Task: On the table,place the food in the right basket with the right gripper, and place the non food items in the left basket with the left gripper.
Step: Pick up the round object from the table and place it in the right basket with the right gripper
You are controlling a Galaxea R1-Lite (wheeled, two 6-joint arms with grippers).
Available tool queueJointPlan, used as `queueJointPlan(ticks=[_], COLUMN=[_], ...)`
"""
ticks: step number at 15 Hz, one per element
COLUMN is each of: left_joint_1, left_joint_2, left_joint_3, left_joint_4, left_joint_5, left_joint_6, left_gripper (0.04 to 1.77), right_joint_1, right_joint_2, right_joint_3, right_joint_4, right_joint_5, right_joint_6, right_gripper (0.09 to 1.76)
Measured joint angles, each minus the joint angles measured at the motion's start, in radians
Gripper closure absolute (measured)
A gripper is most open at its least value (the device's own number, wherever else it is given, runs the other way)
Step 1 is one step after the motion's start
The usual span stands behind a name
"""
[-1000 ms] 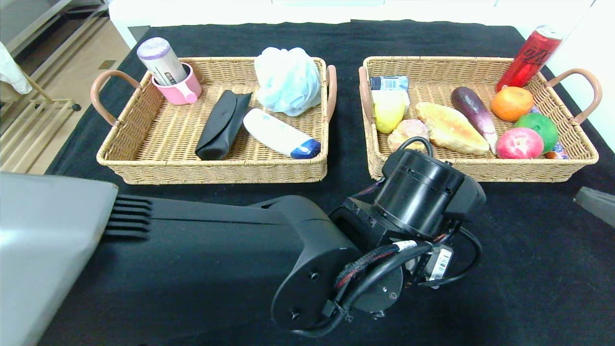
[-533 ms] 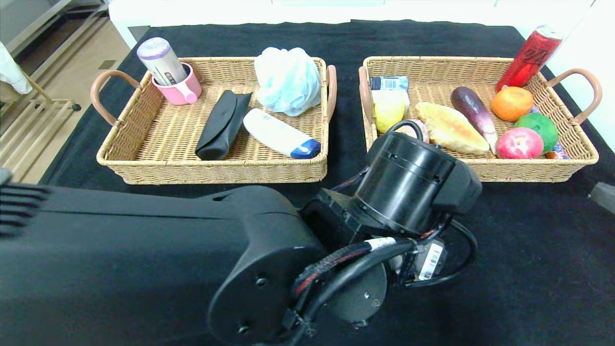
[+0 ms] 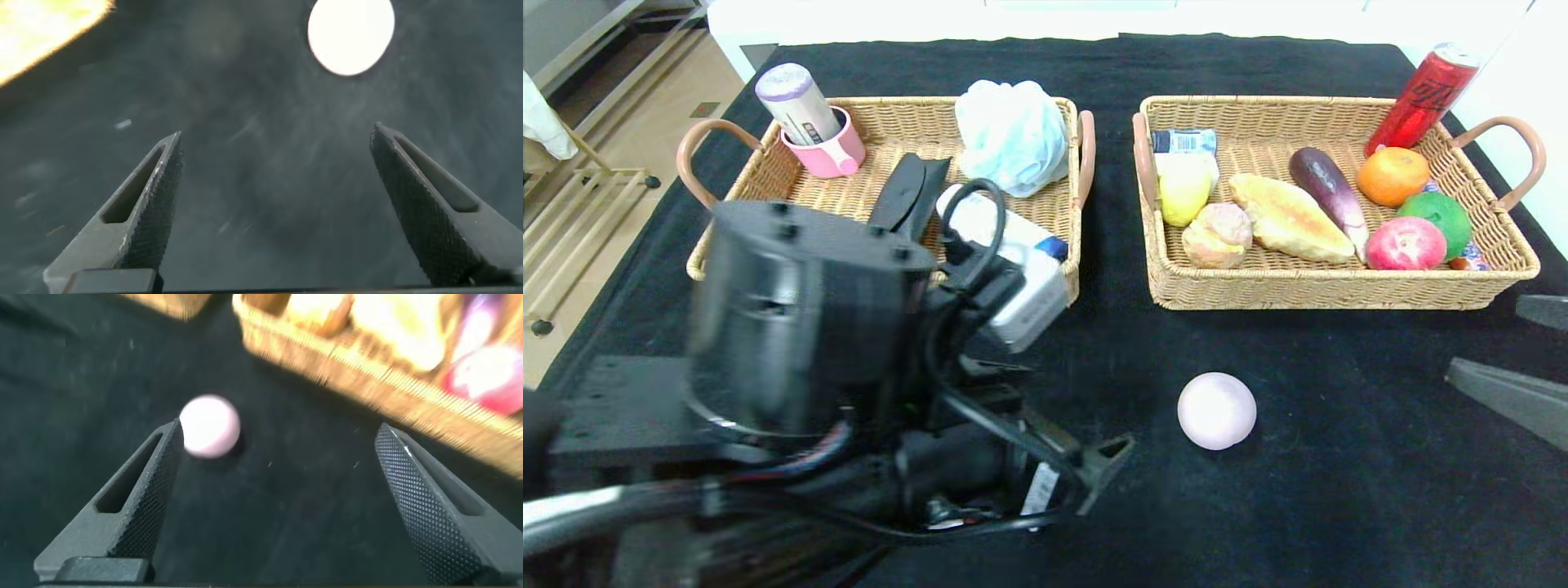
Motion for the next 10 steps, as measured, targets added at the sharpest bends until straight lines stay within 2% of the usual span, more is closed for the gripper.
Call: queueJointPlan(ticks=[2,4,7,8,10], left_joint_1=[0.114,0.247,0.427,0.47,0.523], left_joint_2=[-0.134,-0.236,-0.341,-0.359,-0.383], left_joint_3=[0.123,0.224,0.347,0.371,0.41], left_joint_4=[-0.055,-0.083,-0.111,-0.147,-0.201], left_joint_5=[-0.149,-0.268,-0.438,-0.466,-0.481], left_joint_6=[0.047,0.126,0.191,0.212,0.233], left_gripper=[0.15,0.14,0.12,0.12,0.12], right_joint_1=[0.008,0.032,0.148,0.193,0.287], right_joint_2=[0.03,0.058,0.093,0.113,0.162], right_joint_3=[-0.007,-0.031,-0.084,-0.11,-0.17], right_joint_4=[0.01,0.05,0.13,0.138,0.163], right_joint_5=[-0.014,-0.054,-0.205,-0.257,-0.356], right_joint_6=[0.042,0.066,0.089,0.11,0.174], right_gripper=[0.14,0.14,0.14,0.14,0.14])
